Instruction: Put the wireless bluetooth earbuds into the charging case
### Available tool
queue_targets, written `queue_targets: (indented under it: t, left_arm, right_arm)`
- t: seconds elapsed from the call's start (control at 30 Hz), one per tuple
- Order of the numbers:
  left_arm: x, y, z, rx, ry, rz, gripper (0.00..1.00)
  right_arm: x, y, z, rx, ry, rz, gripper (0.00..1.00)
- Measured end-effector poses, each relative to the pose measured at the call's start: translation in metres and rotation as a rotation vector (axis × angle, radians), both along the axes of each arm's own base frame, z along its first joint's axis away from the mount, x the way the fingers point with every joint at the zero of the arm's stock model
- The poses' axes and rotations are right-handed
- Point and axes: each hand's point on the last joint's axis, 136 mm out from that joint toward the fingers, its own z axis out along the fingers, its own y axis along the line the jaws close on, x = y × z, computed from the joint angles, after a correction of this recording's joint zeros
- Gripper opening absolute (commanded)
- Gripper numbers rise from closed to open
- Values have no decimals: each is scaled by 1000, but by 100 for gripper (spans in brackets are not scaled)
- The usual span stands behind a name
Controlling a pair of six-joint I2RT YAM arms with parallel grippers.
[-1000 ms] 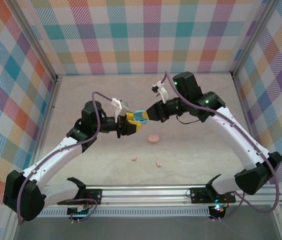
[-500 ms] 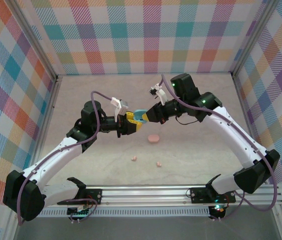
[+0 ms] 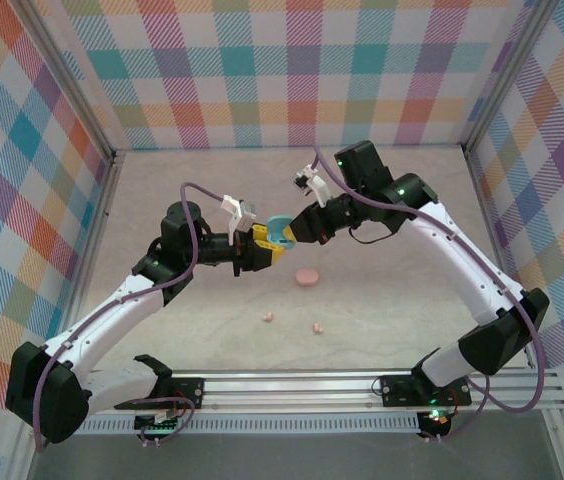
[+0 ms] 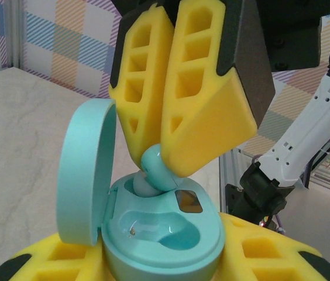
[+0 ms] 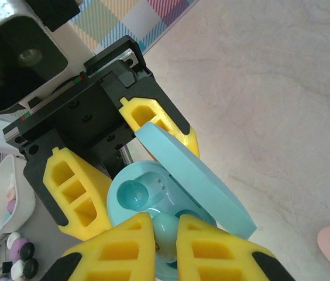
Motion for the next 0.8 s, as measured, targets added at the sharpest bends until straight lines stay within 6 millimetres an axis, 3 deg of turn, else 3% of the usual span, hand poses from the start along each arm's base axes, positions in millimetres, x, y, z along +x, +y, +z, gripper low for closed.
queue_targets:
  t: [0.4,0.8]
  left_arm:
    - [-7,-1,5,-4,-156,-28,24]
    - [-8,-6,0,14,-200,-29,23]
  right_arm:
    - [-15,-1,15,4,130,49,12]
    - [-15,-10,1,-81,174,22,13]
